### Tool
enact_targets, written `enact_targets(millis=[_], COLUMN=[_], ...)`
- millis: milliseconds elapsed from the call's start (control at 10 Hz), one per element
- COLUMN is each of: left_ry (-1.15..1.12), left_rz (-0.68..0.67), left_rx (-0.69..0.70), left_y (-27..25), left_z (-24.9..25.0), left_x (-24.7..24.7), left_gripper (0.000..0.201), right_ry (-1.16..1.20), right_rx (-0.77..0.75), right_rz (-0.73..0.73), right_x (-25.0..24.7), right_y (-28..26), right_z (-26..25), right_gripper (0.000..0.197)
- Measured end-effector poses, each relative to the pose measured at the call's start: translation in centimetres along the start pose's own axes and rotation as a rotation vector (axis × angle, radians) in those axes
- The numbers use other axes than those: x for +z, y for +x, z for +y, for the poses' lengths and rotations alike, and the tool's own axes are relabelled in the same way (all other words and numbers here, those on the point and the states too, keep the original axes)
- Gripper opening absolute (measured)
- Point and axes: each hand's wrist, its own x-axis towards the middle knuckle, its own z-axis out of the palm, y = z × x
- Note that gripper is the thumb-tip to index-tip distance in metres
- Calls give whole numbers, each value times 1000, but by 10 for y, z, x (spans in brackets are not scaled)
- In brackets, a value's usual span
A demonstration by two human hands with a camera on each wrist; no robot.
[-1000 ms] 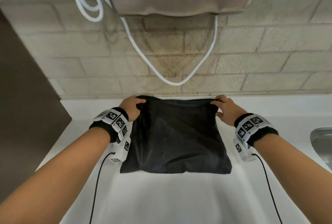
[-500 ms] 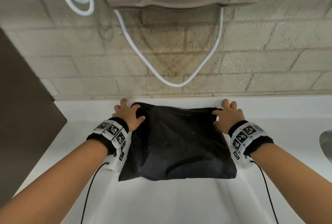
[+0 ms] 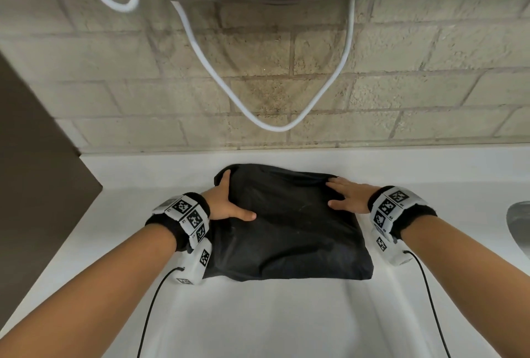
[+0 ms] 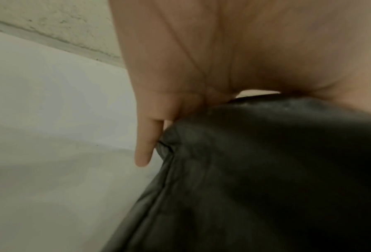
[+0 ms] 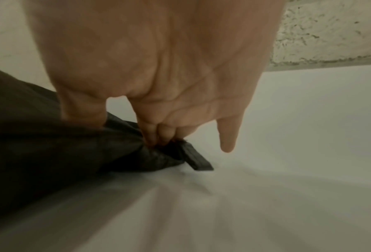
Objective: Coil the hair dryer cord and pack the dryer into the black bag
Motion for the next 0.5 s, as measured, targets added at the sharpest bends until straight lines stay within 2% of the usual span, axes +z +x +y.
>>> enact_targets(millis=[100, 200, 300, 500], left_ry=[-36, -5, 102, 293], left_rz=[1, 52, 122, 90], left_rx=[27, 56, 98, 125], left_y=[-1, -9, -24, -76], left_z=[-2, -4, -4, 15], left_x=[1, 3, 9, 7], left_gripper=[128, 117, 104, 79], right_ry=[28, 139, 215, 207], right_rx=[-1, 11, -2, -71], right_rz=[50, 161, 178, 216], right_x=[3, 0, 0, 10], right_y=[-5, -19, -41, -95], right_z=[-1, -7, -18, -49], right_gripper=[66, 62, 55, 51])
